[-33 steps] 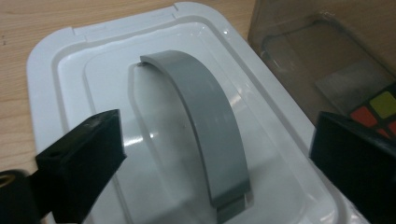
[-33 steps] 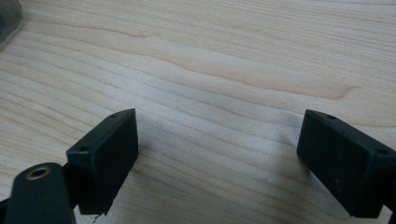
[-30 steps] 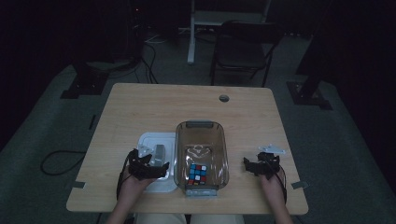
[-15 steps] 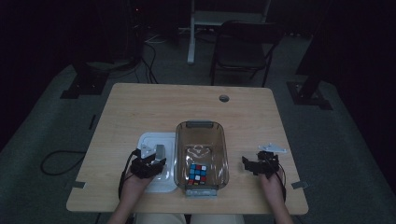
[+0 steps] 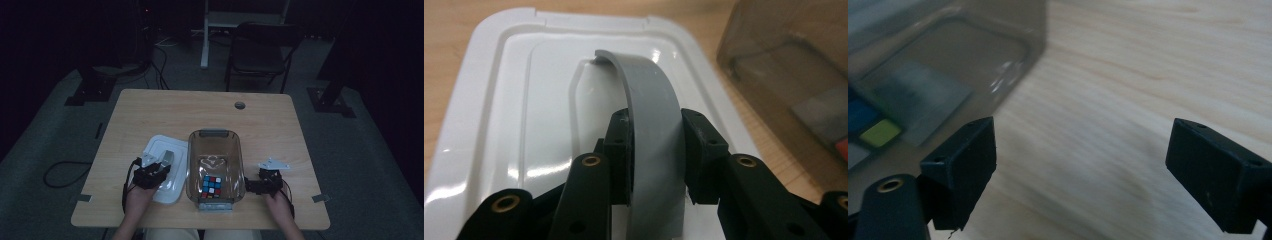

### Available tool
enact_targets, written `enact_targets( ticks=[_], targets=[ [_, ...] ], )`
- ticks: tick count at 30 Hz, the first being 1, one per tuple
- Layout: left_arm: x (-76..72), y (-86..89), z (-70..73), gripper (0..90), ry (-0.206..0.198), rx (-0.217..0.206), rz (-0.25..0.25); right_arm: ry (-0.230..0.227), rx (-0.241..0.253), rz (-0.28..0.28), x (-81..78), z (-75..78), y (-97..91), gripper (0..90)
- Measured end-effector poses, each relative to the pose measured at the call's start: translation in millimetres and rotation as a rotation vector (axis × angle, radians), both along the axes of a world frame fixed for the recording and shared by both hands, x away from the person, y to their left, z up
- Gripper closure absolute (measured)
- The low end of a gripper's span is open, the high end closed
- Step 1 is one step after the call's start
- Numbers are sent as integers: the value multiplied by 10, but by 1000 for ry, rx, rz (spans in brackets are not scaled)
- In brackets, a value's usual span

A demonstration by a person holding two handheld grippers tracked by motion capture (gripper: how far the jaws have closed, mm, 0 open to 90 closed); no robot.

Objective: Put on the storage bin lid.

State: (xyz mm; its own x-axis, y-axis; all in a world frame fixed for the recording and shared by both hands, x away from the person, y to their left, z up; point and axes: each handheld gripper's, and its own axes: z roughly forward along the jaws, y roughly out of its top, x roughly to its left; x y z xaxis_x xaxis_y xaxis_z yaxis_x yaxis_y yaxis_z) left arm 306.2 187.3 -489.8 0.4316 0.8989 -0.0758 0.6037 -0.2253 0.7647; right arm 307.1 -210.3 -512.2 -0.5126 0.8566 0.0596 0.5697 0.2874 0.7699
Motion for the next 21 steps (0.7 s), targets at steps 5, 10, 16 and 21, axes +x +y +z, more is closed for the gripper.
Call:
enact_targets(
  ticks=[5,10,16,21],
  targets=[
    [-13,95,90,696,-4,-26,9,16,6,49,-12,-47,93,127],
    [-80,178,195,696,-16,-16,28,2,27,75,-46,-59,129,129],
    [-147,322,393,697,-37,-46,32,0,35,98,-75,-53,186,128],
    [-204,462,605,697,-76,-99,42,1,36,129,-108,-75,293,126]
  ],
)
